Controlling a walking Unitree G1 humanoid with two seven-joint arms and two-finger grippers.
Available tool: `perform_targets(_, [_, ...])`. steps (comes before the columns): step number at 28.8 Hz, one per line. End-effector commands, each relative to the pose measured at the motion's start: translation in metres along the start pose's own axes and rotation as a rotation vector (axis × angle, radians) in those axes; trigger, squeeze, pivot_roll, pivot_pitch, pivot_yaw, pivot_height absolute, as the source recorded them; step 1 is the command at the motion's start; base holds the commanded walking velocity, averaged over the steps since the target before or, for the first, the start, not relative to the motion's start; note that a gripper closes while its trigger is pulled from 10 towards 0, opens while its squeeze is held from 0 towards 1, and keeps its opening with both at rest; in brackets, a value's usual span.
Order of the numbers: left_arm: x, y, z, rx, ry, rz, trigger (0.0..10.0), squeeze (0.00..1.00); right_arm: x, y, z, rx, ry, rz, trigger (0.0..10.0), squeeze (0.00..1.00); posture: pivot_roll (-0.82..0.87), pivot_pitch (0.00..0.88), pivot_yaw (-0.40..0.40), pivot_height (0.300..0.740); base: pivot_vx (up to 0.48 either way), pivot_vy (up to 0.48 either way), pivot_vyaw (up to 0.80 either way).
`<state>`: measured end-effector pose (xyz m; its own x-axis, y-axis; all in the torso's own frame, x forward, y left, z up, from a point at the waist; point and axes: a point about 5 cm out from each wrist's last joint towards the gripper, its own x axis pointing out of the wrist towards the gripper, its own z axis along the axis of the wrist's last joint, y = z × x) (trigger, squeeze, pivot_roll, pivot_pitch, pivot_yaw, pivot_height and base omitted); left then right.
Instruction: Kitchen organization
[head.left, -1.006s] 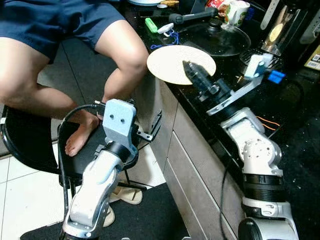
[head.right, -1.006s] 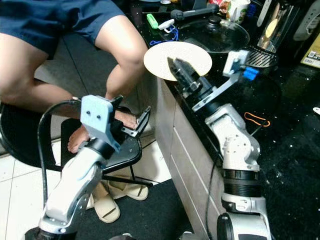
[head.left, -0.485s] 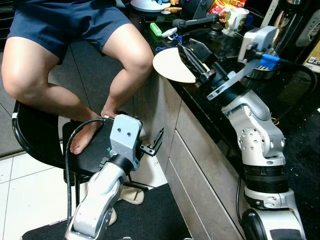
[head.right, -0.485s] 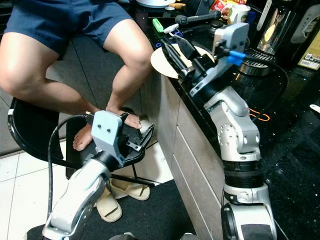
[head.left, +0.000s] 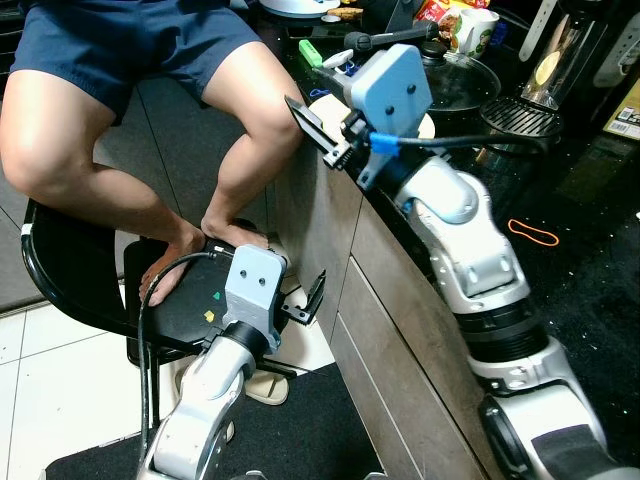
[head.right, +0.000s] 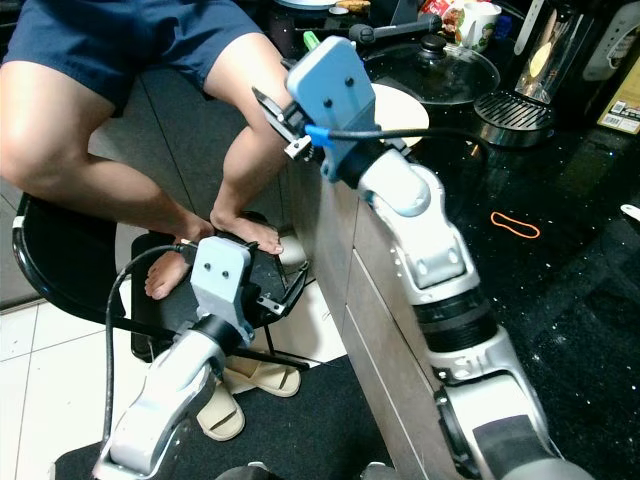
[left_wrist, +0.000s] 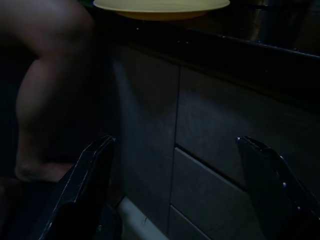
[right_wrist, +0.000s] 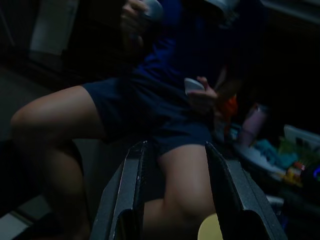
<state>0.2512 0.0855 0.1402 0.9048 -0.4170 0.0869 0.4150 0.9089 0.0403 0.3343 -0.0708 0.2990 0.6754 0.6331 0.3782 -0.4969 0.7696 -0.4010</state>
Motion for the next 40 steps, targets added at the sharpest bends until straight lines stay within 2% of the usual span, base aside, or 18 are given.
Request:
perform_targets(1, [0.0, 0.0, 0.002, 0.005, -0.011, 0.005, 10.0, 0.0, -0.001, -0.009, -0.002, 0.039, 0.013, -0.041, 10.0, 0.0, 0.05, 0.071, -0.041, 0.74, 0.0, 0.0, 0.0])
perform_targets(5, [0.002, 0.003, 0.007, 0.016, -0.033, 0.008, 10.0, 0.0, -0.007, -0.014, -0.009, 0.093, 0.03, -0.058, 10.0, 0.0, 0.05, 0.07, -0.039, 0.74, 0.0, 0.0, -0.8])
perform_targets(15, [0.006, 0.009, 0.02, 0.034, -0.074, 0.023, 10.0, 0.0, -0.012, -0.019, -0.011, 0.118, 0.025, -0.068, 10.0, 0.0, 0.05, 0.07, -0.035, 0.74, 0.0, 0.0, -0.74])
perform_targets(19, [0.007, 0.012, 0.024, 0.042, -0.087, 0.032, 10.0, 0.0, -0.014, -0.022, -0.011, 0.165, 0.011, -0.08, 10.0, 0.0, 0.05, 0.069, -0.035, 0.74, 0.0, 0.0, -0.8])
perform_targets(26, [0.007, 0.011, 0.025, 0.045, -0.086, 0.031, 10.0, 0.0, -0.015, -0.024, -0.011, 0.173, 0.009, -0.082, 10.0, 0.0, 0.05, 0.067, -0.034, 0.74, 0.0, 0.0, -0.8])
perform_targets(40, [0.01, 0.015, 0.029, 0.071, -0.088, 0.057, 10.0, 0.0, -0.018, -0.029, -0.016, 0.196, 0.027, -0.111, 10.0, 0.0, 0.05, 0.059, -0.035, 0.74, 0.0, 0.0, -0.03])
